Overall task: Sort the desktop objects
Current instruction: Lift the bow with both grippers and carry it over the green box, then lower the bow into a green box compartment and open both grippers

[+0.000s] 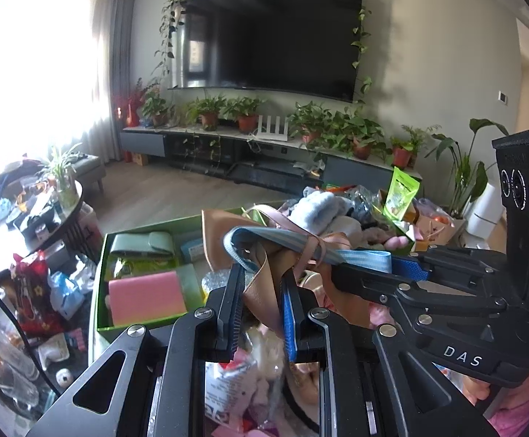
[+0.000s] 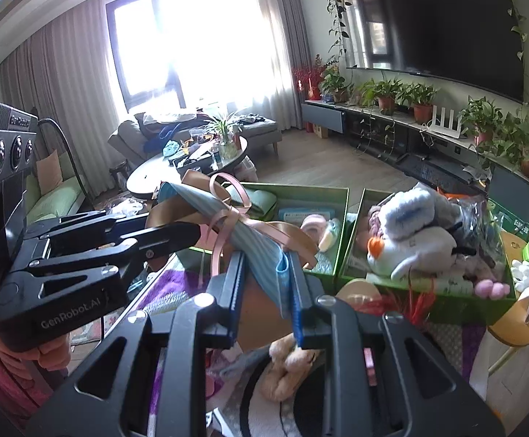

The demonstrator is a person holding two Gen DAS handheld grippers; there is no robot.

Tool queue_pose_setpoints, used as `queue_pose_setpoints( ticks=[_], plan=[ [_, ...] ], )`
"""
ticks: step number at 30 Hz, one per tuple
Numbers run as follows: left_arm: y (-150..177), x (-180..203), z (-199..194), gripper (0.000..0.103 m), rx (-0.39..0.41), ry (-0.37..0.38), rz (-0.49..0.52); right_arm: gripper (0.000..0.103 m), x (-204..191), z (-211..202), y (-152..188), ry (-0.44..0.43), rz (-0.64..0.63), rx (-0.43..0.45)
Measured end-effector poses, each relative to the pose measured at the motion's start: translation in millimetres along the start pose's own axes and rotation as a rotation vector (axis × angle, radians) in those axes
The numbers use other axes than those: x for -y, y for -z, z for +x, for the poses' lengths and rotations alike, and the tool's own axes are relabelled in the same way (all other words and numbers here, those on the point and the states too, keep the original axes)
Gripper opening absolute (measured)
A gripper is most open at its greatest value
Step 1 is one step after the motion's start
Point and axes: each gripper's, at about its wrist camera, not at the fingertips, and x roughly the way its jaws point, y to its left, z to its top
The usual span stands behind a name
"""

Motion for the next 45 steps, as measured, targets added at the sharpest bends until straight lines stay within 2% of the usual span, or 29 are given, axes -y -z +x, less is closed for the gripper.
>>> queue_pose_setpoints(
  ticks=[3,6,8,20,33,45],
  plan=[
    [-3,2,6,0.018,-0.009,0.040,0.011,0.023,2,4,-6,-0.009,0.000,0.011],
    [-7,7,11,0.019,0.010,0.000,0.052,0.023,2,11,-11,-0.005,-0.010,0.017],
    [-11,5,18,0.018,0.004,0.003,0.043,0.021,3,18,-14,0.014,-0.013,0.017],
    [-28,-19,50,0.018,-0.007,-0.009,0.015,0.019,17,56,-32,0.002,0.025,0.009],
    [-25,-40,101,0.018,-0.080,-0.023,0.002,0.019,32,98,-31,0.016,0.045,-0.044],
    [-29,-48,142,0.019,-0.137,-0.069,0.033,0.020,45,137,-30,0.057,0.063,-0.101]
  ],
)
